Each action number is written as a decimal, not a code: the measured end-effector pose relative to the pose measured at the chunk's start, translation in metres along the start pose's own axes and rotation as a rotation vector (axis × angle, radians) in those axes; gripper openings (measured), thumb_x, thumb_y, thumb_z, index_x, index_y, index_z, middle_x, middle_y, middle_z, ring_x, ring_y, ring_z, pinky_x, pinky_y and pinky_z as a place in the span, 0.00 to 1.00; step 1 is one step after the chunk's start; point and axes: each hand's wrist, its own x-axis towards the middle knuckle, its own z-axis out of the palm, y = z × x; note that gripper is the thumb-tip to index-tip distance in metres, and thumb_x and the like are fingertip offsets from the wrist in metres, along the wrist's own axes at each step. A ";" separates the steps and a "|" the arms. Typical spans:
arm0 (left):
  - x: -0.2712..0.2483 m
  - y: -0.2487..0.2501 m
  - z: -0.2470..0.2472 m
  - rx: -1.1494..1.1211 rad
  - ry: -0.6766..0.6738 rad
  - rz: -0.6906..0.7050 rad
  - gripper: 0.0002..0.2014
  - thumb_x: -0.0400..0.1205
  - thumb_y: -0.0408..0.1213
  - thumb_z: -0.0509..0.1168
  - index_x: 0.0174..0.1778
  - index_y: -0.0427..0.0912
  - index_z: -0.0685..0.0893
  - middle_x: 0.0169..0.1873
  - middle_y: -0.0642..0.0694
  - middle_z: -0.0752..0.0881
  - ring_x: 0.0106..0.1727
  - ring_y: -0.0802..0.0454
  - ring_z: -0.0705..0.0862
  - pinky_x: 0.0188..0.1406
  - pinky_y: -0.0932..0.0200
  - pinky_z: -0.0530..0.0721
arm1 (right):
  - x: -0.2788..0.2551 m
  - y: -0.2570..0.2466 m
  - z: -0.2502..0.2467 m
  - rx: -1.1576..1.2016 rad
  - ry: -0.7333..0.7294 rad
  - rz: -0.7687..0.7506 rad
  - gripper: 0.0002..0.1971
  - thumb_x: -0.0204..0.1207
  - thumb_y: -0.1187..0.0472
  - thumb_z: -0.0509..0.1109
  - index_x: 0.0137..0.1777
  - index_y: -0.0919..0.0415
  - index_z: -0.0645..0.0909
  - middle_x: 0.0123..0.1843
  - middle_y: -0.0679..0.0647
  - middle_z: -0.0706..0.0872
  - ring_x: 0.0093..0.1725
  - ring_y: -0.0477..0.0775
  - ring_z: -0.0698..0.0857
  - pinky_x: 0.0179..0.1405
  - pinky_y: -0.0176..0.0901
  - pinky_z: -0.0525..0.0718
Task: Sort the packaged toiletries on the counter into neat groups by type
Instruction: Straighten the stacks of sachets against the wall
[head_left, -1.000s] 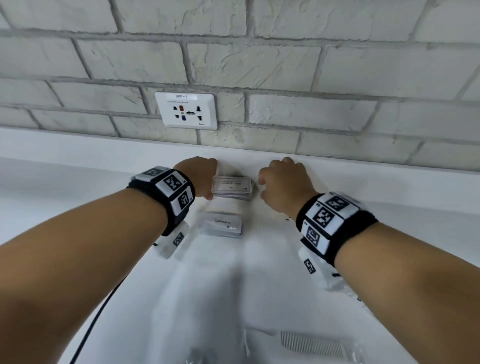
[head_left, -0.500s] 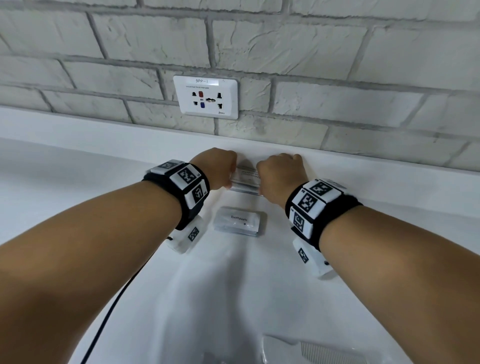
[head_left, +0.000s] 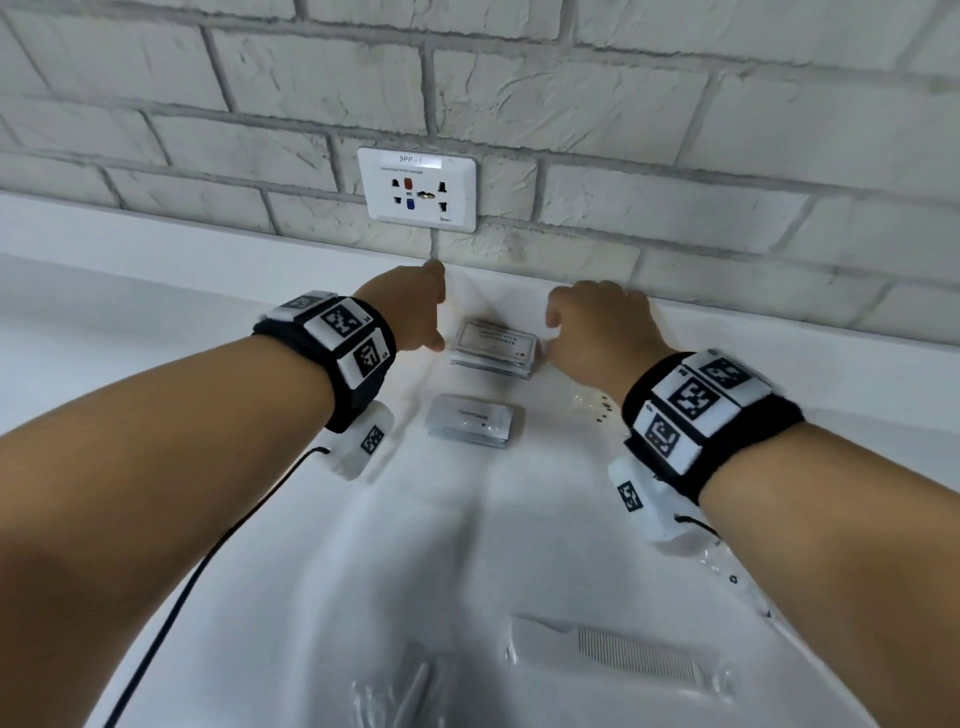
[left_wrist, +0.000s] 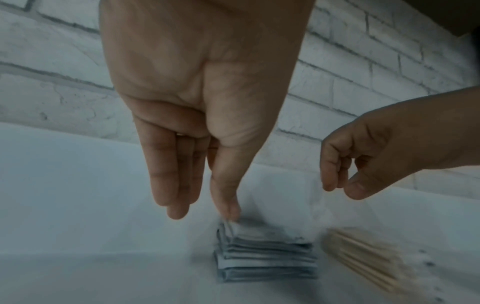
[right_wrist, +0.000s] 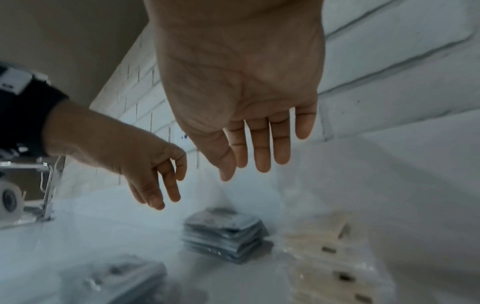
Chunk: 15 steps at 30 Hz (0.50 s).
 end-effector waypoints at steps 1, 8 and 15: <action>-0.005 -0.001 -0.003 0.014 -0.004 0.002 0.24 0.72 0.40 0.78 0.56 0.40 0.72 0.50 0.45 0.83 0.55 0.42 0.81 0.47 0.50 0.78 | -0.009 0.003 -0.006 0.032 0.010 0.014 0.15 0.76 0.54 0.67 0.62 0.54 0.80 0.59 0.55 0.83 0.62 0.61 0.79 0.64 0.56 0.72; -0.086 0.010 -0.017 -0.047 0.066 0.075 0.16 0.76 0.44 0.73 0.53 0.42 0.77 0.54 0.45 0.84 0.44 0.47 0.79 0.45 0.54 0.78 | -0.107 0.016 -0.041 0.173 -0.105 0.131 0.13 0.77 0.48 0.67 0.59 0.50 0.80 0.60 0.50 0.83 0.62 0.58 0.80 0.65 0.53 0.73; -0.221 0.025 0.008 -0.086 -0.060 0.285 0.13 0.75 0.49 0.74 0.51 0.50 0.82 0.51 0.57 0.85 0.43 0.57 0.80 0.39 0.63 0.75 | -0.234 0.006 -0.053 0.314 -0.410 0.118 0.14 0.73 0.47 0.74 0.58 0.46 0.83 0.54 0.44 0.85 0.55 0.50 0.84 0.61 0.47 0.80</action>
